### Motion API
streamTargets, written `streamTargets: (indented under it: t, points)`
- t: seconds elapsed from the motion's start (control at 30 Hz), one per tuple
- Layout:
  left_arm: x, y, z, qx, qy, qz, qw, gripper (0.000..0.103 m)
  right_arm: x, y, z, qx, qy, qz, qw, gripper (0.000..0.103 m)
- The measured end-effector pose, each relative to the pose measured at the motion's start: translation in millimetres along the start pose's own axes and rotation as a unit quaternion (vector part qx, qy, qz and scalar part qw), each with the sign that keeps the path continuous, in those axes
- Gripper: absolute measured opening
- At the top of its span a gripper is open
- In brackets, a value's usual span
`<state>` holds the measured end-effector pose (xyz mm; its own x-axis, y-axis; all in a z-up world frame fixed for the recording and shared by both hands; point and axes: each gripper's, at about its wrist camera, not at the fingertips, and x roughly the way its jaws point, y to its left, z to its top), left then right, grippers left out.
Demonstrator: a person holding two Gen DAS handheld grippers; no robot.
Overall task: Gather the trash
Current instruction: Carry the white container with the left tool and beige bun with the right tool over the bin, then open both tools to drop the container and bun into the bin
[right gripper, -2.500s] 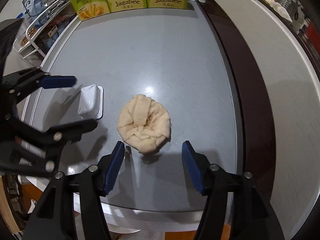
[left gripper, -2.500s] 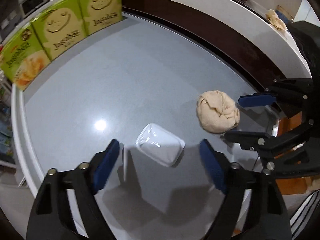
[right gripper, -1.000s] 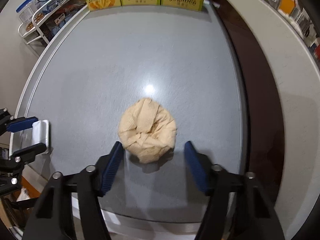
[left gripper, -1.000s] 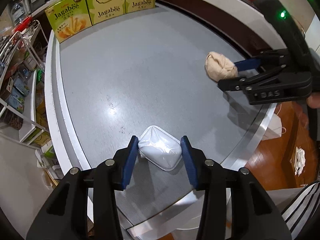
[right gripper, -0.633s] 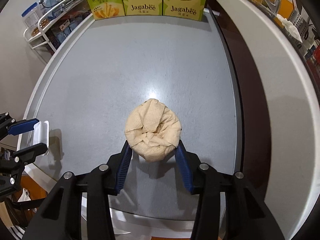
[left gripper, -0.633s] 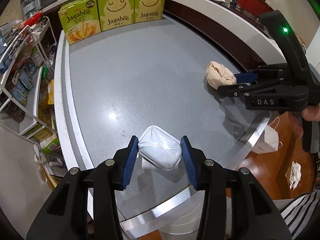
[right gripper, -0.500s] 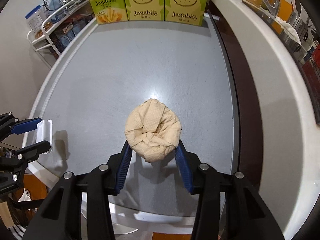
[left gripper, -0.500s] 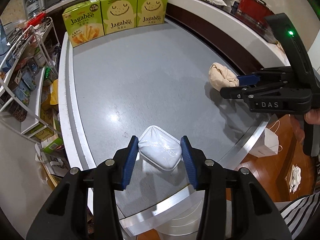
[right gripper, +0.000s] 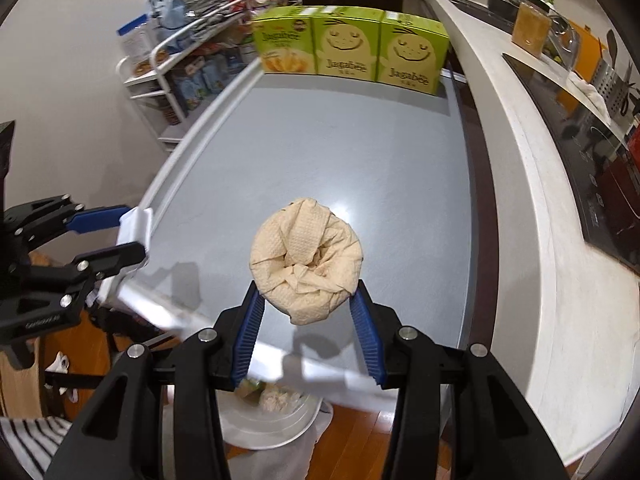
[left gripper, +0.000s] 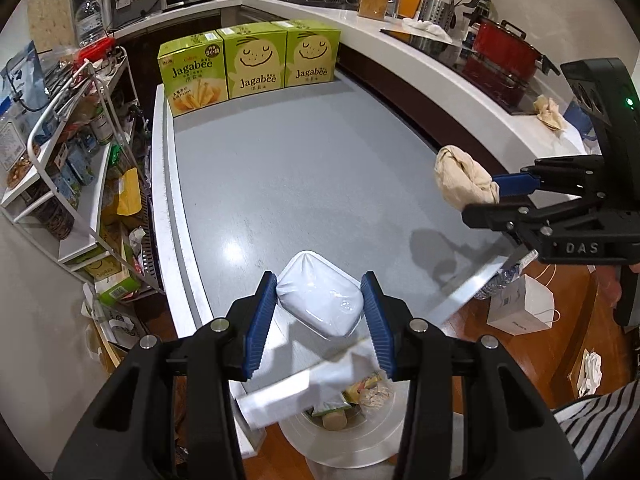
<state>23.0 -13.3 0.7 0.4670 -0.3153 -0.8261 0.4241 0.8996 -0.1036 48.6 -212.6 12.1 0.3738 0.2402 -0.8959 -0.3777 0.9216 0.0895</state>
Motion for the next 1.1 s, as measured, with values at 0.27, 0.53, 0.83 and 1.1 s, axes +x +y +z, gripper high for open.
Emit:
streamTargets:
  t: [0.27,0.53,0.83,1.1]
  points:
    - [-19.4,-23.2,-31.6,0.017,0.016,-0.017,0.9996,0.045,-16.3,25.0,-37.1,-0.039,0.030,0.043,0.998,0.044]
    - [-7.9,-50.4,-80.4,0.038,0.075,-0.043,0.9955,0.045,6.1,57.5,-88.3,-0.098,0.107,0.073,0.987,0.044]
    - [38.9,-55.5,-126.5,0.039,0.152,-0.041,0.9868,0.045,62.3,78.0,-126.7,-0.124,0.177,0.072,0.974,0.044]
    - [65.5,-44.4,-140.6,0.009,0.181,-0.023,0.9831,0.075,98.5,81.5,-137.0,-0.117,0.198,0.045,0.972,0.059]
